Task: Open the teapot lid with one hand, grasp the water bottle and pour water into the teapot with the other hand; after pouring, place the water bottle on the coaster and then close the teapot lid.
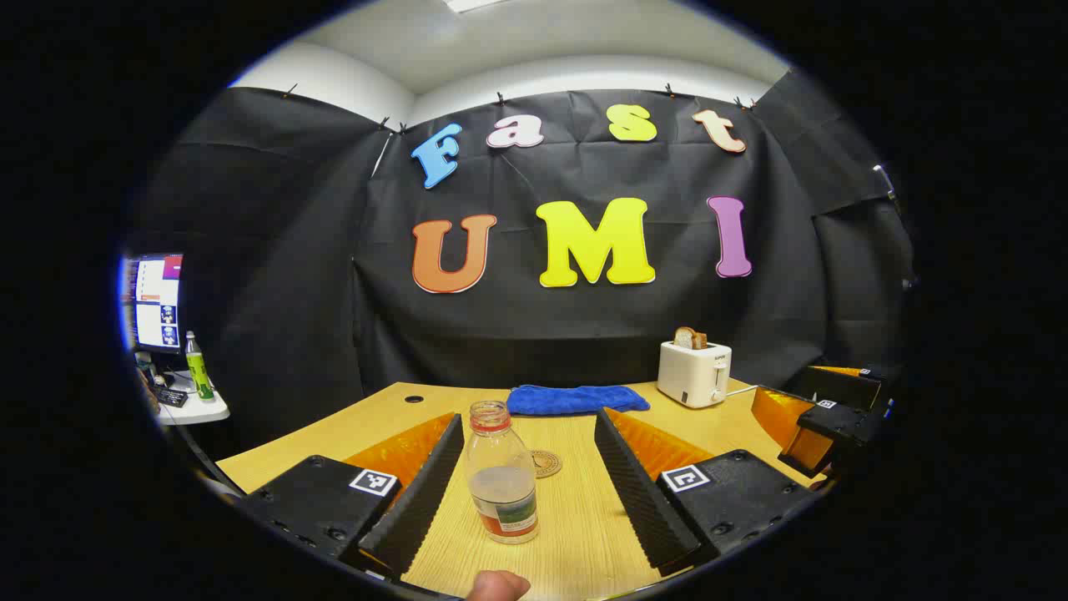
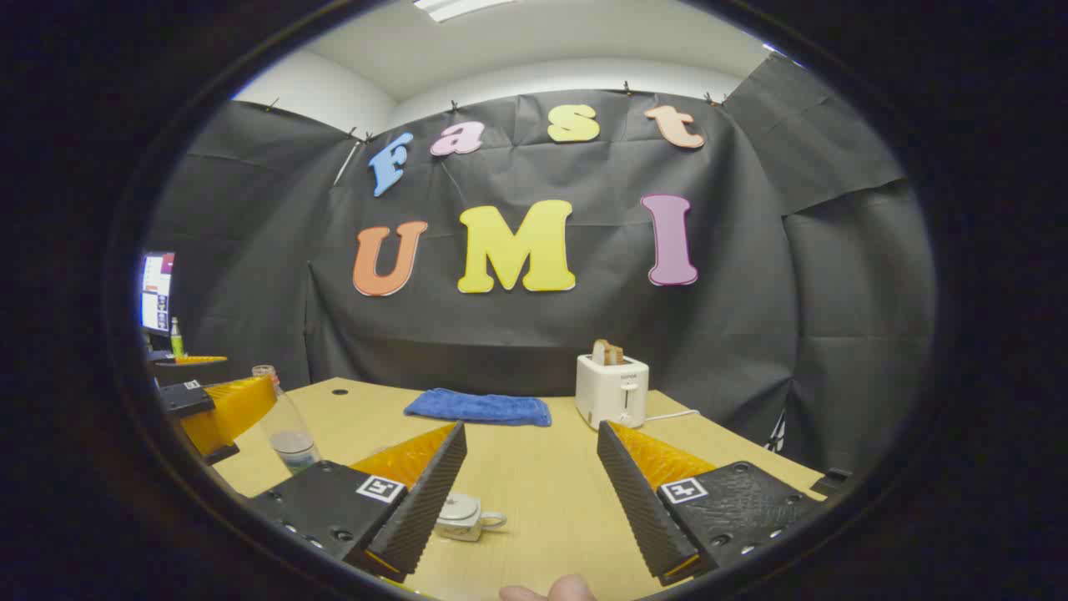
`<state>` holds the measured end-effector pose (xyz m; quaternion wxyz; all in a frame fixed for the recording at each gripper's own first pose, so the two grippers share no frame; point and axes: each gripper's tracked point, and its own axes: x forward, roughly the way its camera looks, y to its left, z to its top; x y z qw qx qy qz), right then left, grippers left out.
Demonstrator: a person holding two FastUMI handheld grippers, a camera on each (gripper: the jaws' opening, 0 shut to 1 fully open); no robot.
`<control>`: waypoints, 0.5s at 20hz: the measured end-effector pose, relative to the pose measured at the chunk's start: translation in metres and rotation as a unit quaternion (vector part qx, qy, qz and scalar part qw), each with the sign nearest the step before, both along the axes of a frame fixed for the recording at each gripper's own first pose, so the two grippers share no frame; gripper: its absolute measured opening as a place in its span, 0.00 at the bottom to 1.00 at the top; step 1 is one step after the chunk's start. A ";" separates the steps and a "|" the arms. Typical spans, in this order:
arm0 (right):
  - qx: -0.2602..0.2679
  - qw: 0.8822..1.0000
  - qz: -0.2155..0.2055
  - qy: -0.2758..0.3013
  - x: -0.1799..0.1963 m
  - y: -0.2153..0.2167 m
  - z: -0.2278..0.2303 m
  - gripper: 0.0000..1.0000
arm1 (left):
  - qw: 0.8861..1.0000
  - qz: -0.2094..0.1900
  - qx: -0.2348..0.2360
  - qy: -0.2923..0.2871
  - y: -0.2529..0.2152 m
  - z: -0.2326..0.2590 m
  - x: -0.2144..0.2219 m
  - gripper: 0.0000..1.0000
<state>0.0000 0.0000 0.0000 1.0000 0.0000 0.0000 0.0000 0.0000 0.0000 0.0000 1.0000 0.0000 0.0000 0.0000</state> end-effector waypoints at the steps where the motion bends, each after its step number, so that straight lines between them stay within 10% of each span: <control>1: -0.001 1.000 -0.001 -0.001 0.000 0.000 0.001 0.95 | 1.000 0.001 0.000 -0.001 0.001 0.000 0.000 0.99; 10: 0.001 1.000 -0.005 -0.002 -0.003 -0.004 0.003 0.97 | 1.000 0.005 0.003 -0.007 0.003 0.003 -0.001 0.99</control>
